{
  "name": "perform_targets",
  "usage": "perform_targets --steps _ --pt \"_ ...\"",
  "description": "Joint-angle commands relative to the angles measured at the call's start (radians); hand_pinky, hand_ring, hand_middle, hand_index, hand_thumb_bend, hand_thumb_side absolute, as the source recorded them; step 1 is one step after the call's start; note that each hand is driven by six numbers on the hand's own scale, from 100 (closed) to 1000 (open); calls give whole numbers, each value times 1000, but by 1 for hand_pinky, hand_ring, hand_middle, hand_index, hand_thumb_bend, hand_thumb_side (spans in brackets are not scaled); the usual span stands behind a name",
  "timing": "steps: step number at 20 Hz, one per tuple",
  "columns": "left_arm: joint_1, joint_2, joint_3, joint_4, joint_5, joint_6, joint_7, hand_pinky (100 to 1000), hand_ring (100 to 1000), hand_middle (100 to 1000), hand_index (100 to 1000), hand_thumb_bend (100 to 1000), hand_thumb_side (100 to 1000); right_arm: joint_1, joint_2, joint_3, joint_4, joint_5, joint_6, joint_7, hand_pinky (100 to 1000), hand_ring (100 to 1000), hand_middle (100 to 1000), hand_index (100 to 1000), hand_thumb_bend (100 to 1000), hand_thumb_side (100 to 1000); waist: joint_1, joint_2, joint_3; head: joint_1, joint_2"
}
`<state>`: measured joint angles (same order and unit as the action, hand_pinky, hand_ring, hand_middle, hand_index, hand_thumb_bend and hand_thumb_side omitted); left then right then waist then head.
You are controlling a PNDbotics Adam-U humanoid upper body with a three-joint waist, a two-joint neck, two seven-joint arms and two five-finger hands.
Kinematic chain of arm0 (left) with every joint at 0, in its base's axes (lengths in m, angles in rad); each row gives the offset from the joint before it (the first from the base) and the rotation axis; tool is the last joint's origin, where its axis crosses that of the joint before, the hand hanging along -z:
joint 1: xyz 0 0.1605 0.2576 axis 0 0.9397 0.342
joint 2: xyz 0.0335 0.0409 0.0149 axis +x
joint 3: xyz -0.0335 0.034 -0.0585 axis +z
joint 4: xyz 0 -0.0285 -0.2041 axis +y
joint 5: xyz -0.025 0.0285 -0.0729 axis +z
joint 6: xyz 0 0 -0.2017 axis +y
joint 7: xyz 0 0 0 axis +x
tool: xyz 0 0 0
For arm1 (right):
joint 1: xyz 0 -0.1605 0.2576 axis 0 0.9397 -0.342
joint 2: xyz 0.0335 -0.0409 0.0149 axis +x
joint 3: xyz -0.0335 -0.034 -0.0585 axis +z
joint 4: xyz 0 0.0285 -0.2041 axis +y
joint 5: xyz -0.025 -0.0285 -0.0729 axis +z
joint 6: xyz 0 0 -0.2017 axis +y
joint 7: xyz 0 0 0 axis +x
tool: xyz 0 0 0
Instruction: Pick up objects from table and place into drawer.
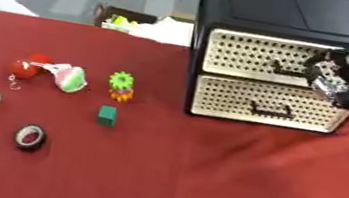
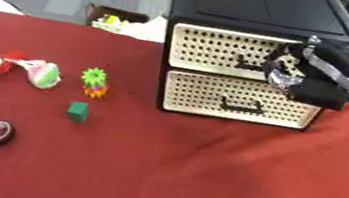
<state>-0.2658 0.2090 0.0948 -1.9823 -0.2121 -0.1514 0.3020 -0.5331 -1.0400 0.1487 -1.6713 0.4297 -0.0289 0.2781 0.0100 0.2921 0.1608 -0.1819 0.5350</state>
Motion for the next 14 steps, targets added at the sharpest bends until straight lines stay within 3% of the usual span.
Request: perform_targets --steps 1,9,14 --pt "-12 11 -1 -18 0 -2 -2 444 501 594 709 100 851 -23 -18 -8 18 11 -6 -1 100 100 100 800 100 1000 0 -13 2 -5 -14" --pt "-14 10 -1 -18 1 -3 -3 444 501 593 708 100 852 -41 -8 4 49 35 -21 12 100 100 100 799 100 1000 -2 -8 7 -6 -19" --pt "-17 10 -1 -18 1 -4 -3 444 500 593 708 100 852 -9 -20 -2 26 34 -31 8 100 100 100 798 100 1000 -5 -3 10 -5 -23"
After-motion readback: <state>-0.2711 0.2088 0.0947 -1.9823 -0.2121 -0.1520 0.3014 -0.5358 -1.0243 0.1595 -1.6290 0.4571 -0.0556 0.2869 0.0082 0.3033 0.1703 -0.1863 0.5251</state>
